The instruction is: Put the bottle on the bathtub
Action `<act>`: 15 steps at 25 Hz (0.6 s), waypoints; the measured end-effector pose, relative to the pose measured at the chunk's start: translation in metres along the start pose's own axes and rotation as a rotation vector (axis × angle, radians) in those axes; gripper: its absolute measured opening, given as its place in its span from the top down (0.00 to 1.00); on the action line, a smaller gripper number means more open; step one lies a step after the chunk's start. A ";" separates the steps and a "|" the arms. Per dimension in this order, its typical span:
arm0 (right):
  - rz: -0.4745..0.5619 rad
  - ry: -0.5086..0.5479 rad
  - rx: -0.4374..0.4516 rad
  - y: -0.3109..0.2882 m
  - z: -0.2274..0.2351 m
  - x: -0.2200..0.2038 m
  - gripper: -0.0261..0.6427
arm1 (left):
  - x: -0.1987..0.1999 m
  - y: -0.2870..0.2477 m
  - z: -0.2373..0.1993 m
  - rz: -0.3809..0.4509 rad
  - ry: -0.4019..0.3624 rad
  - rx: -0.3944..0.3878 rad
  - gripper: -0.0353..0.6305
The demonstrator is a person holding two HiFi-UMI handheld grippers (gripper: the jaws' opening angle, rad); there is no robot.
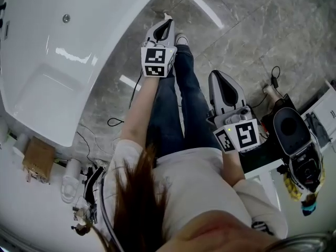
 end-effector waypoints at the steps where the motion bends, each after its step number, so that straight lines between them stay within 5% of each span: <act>1: 0.001 0.002 0.004 0.004 -0.001 0.001 0.94 | 0.006 0.003 0.002 0.012 0.001 -0.001 0.93; 15: 0.004 0.044 -0.031 0.021 0.007 0.023 0.94 | 0.092 0.032 0.008 0.089 -0.079 -0.024 0.93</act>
Point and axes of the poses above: the fingertips, and each gripper's own axes: y backward along the fingers, z to its right, x out of its top, the point moved 7 cm from there along y, backward along the fingers
